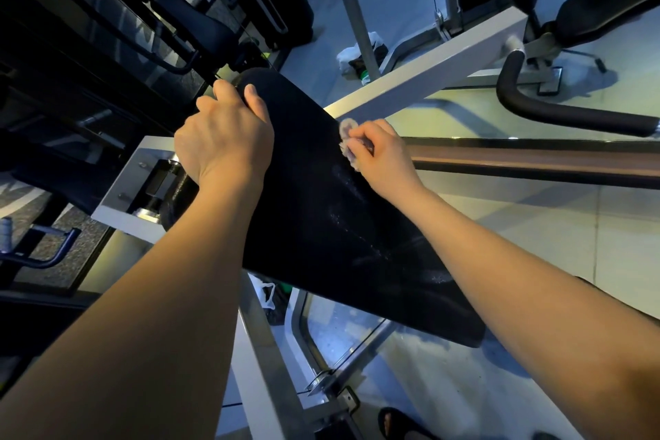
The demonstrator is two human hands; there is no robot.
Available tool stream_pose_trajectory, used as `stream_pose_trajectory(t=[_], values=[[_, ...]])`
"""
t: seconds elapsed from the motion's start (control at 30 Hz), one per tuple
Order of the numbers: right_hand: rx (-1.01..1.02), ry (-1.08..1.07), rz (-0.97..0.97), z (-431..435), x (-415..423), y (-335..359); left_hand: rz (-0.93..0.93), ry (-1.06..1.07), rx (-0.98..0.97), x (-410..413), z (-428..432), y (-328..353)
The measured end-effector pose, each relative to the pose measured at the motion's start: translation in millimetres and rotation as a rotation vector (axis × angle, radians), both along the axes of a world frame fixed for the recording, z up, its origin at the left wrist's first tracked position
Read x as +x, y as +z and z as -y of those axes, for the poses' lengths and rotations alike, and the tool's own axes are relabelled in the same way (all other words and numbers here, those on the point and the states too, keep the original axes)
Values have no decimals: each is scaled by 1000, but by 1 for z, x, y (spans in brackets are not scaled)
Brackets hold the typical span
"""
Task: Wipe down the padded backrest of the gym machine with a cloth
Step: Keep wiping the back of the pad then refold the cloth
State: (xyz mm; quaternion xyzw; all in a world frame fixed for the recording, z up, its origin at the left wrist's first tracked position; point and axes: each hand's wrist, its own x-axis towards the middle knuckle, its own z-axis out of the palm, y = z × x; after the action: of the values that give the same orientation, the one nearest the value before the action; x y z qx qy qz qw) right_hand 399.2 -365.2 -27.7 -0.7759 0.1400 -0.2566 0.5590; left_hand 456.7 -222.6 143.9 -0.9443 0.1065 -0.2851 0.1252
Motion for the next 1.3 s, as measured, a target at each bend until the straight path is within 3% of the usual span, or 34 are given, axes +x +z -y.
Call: stream_pose_trajectory(t=[0.1, 0.2, 0.33, 0.43, 0.53, 0.67, 0.83, 0.93, 1.07, 1.13, 1.3], values=[[16, -58, -122, 1, -22, -39, 5, -8, -6, 0, 0, 0], [52, -110, -177, 0, -22, -33, 9, -12, -4, 1, -1, -1], [34, -52, -7, -14, 2, 26, 11, -16, -6, 0, -1, 0], [-50, -22, 74, -22, -1, 25, 5, -19, -3, -1, -1, 0], [-131, 17, 4, -15, -29, -14, 10, -23, -13, 0, -2, -1], [-66, -2, -88, -7, -32, -21, 5, -19, -12, 1, -2, -1], [-104, 52, 103, -26, -2, 48, 9, -22, -11, 0, -1, -2], [-181, 17, 135, -36, -16, 23, 10, -19, -13, 2, -2, -2], [-247, -46, -34, -38, -40, -34, 12, -30, -36, 4, -3, -2], [-223, -82, -76, -39, -33, -28, 10, -34, -41, 5, -3, -3], [-258, -72, 94, -48, -11, 12, 13, -31, -32, 6, -3, -4]])
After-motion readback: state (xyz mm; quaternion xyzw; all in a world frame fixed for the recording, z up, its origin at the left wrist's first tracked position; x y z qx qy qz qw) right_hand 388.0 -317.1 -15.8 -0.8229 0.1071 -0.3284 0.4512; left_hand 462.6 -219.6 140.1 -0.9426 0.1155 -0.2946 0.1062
